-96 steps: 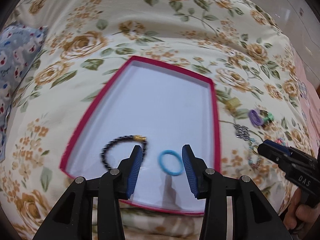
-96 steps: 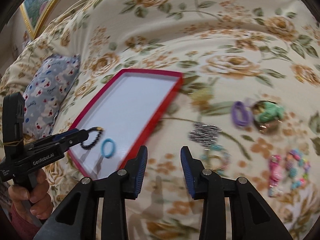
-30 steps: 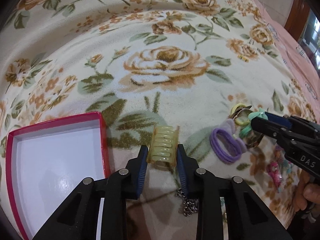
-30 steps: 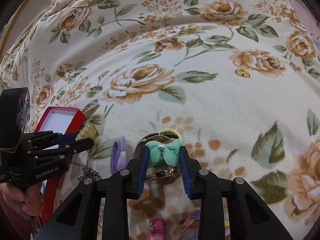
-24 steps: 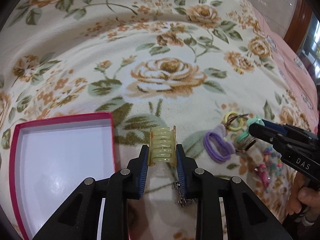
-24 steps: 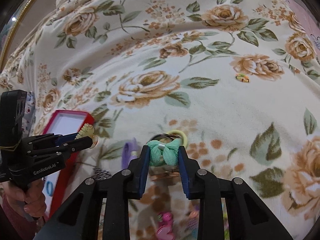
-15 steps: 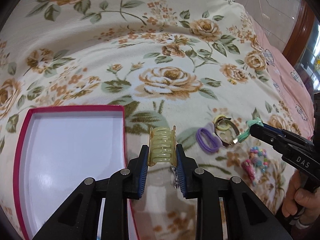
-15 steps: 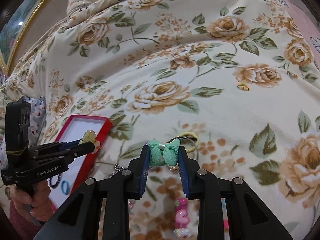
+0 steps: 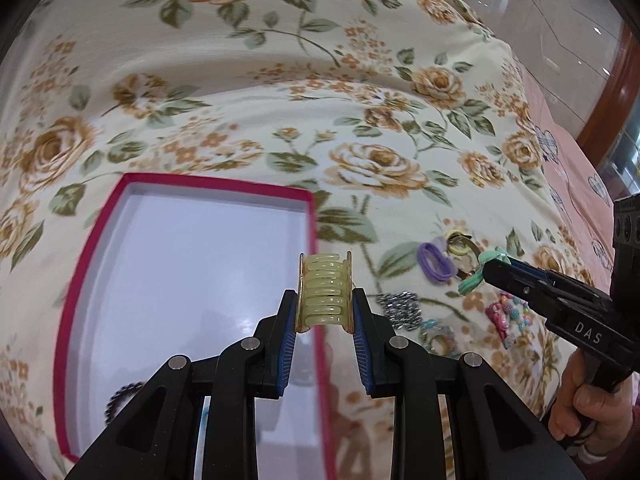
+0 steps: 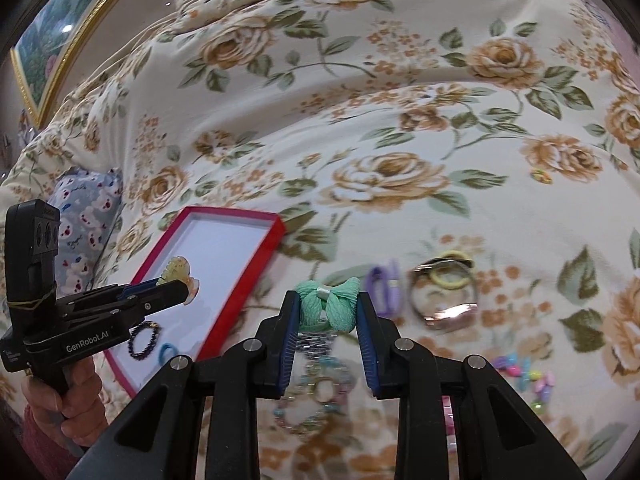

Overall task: Organize jewelry
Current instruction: 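Carry the clip and green tie into the box and release both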

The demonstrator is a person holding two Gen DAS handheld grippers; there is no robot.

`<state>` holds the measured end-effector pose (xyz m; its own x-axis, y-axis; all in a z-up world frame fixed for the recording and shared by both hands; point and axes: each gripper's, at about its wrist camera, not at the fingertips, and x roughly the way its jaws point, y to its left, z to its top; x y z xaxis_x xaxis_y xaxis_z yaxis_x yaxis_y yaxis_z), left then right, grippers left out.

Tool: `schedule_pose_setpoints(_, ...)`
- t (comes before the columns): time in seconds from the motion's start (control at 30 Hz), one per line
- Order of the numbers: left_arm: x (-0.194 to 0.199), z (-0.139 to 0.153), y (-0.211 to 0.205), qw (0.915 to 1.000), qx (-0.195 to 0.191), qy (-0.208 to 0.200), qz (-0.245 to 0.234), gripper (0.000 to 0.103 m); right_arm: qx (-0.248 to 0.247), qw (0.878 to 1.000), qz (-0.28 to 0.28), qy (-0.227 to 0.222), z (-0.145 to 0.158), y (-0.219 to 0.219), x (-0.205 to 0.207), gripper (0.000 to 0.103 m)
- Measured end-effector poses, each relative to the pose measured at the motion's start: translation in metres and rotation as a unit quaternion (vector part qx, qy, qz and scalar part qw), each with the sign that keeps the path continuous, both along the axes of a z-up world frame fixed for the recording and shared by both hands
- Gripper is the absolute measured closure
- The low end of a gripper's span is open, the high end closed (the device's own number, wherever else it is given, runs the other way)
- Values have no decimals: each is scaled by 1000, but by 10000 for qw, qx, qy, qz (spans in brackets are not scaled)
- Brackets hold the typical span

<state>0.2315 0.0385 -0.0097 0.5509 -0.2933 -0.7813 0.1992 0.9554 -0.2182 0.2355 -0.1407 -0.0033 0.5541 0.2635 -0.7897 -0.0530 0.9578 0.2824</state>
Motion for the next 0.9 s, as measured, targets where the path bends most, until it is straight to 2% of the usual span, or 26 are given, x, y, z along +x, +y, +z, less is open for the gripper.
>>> schedule_pose_setpoints(0.4, -18, 1, 50, 9989, 27, 48, 468, 78, 170, 9981, 583, 55, -8, 62, 13, 75)
schedule_pose_setpoints(0.73, -5, -6, 75, 9967, 124, 133, 796, 78, 230, 9956, 909, 51, -19, 100, 36, 75)
schedule_pose_setpoints(0.9, 10, -13, 82, 9956, 221, 157, 900, 78, 240, 9944, 1015, 148, -34, 114, 55, 75)
